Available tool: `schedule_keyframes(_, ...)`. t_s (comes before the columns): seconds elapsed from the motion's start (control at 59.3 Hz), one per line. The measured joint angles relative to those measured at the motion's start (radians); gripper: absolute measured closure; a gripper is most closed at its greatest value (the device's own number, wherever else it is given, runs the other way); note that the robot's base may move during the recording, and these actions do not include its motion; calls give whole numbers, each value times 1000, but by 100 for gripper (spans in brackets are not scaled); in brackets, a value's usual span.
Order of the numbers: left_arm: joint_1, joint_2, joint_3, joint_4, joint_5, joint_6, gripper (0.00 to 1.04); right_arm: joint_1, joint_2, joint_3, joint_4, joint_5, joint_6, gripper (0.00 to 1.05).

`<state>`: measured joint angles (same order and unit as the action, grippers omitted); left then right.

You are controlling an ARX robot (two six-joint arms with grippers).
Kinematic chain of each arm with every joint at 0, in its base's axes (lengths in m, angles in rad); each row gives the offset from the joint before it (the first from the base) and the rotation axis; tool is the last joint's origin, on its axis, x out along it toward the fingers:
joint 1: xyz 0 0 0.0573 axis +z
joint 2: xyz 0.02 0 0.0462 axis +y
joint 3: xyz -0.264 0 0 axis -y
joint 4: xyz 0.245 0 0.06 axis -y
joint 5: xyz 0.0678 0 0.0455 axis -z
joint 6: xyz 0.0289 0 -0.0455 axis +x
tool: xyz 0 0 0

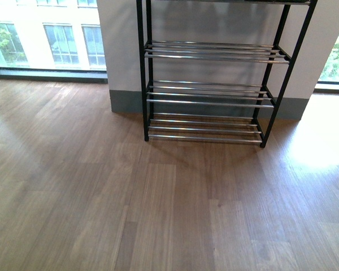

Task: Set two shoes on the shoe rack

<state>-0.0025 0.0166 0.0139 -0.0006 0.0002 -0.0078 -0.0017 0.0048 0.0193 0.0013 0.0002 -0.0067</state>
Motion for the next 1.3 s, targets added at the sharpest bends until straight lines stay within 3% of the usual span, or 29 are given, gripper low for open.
schedule_keyframes(1.298, 0, 0, 0, 0, 0, 0, 9, 0, -1, 0, 0, 0, 0, 9)
